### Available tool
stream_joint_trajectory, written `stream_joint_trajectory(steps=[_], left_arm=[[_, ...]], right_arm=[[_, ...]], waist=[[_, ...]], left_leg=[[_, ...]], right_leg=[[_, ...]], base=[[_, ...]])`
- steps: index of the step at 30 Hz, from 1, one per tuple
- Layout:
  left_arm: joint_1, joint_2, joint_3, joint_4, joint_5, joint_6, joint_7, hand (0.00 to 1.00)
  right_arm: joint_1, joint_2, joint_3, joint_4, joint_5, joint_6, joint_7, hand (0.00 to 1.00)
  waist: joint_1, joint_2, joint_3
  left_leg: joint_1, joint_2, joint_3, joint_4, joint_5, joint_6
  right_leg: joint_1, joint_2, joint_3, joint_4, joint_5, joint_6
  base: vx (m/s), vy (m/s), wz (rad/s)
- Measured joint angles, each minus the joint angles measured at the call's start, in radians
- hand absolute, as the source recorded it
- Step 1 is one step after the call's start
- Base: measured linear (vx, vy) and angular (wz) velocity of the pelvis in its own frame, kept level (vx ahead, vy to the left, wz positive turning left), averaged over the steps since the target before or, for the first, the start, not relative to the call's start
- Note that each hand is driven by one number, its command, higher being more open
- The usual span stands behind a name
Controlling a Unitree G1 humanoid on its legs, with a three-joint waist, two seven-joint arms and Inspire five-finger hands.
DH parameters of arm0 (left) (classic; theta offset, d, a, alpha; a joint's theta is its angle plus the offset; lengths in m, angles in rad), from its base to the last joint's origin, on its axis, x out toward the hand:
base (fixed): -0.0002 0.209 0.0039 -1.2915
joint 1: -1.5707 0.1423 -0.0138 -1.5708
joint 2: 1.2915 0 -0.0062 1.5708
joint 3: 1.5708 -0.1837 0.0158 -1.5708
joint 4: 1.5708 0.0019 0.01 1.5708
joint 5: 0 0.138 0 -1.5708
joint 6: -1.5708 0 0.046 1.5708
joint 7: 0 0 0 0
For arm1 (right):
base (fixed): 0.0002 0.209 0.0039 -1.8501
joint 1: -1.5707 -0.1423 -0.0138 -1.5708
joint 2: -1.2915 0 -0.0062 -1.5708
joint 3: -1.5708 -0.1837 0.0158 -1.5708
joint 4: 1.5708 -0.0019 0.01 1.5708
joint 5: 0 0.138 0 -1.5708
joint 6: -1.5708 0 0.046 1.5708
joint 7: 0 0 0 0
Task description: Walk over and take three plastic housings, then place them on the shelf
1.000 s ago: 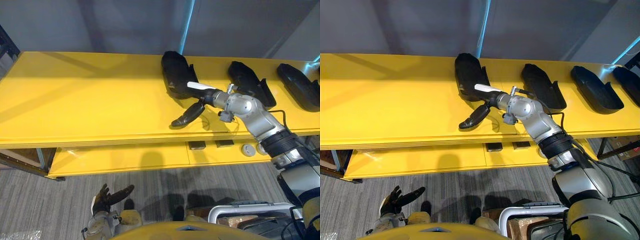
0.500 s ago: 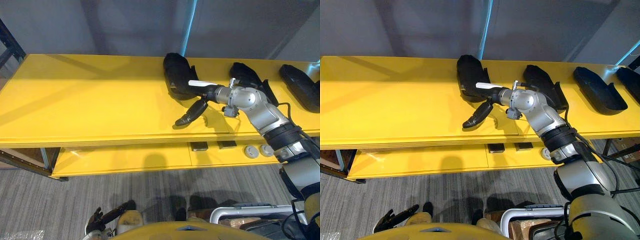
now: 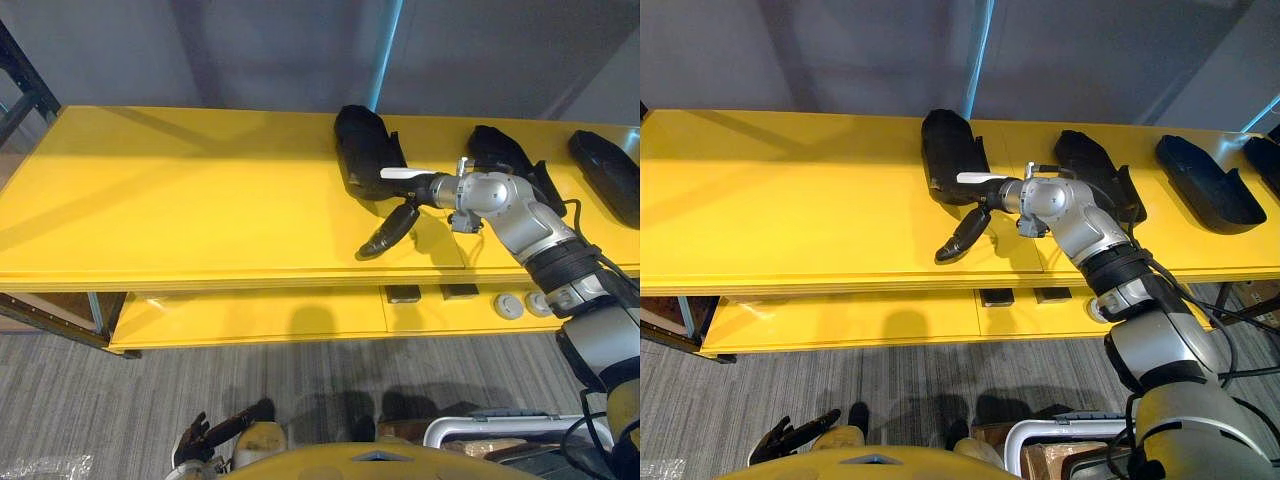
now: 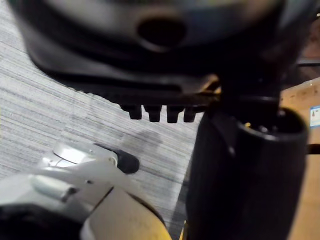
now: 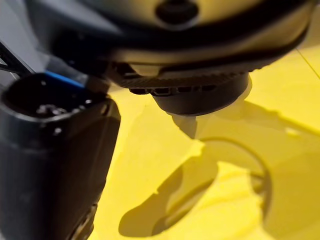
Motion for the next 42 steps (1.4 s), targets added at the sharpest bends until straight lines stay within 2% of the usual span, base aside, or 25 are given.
stream_joint_trajectory(steps=[17,26,42], left_arm=[[-0.001,0.004,0.001,-0.002,0.001,0.001,-0.017,1.00],[-0.002,0.014,0.001,-0.002,0.001,0.002,-0.016,1.00],[-0.002,0.013,0.000,-0.002,0.001,0.003,-0.013,1.00]], right_arm=[[0.045,0.017,-0.060,-0.082,-0.038,0.073,0.072,1.00],[0.094,0.027,-0.098,-0.106,-0.040,0.080,0.092,1.00],[0.173,0.038,-0.139,-0.152,-0.083,0.071,0.102,1.00]], waist=[[-0.002,-0.008,-0.004],[-0.005,-0.030,-0.019],[-0.008,-0.028,-0.046]], left_leg=[[0.012,0.001,0.019,-0.003,-0.004,-0.002],[0.013,0.001,0.025,-0.002,-0.006,-0.003],[0.015,0.001,0.030,-0.001,-0.006,-0.003]], right_leg=[[-0.005,0.000,0.015,0.002,0.000,0.000],[-0.008,-0.001,0.023,0.004,-0.001,0.000],[-0.012,-0.002,0.027,0.010,-0.002,-0.001]], base=[[0.00,0.000,-0.03],[0.00,0.000,0.00],[0.00,0.000,0.00]])
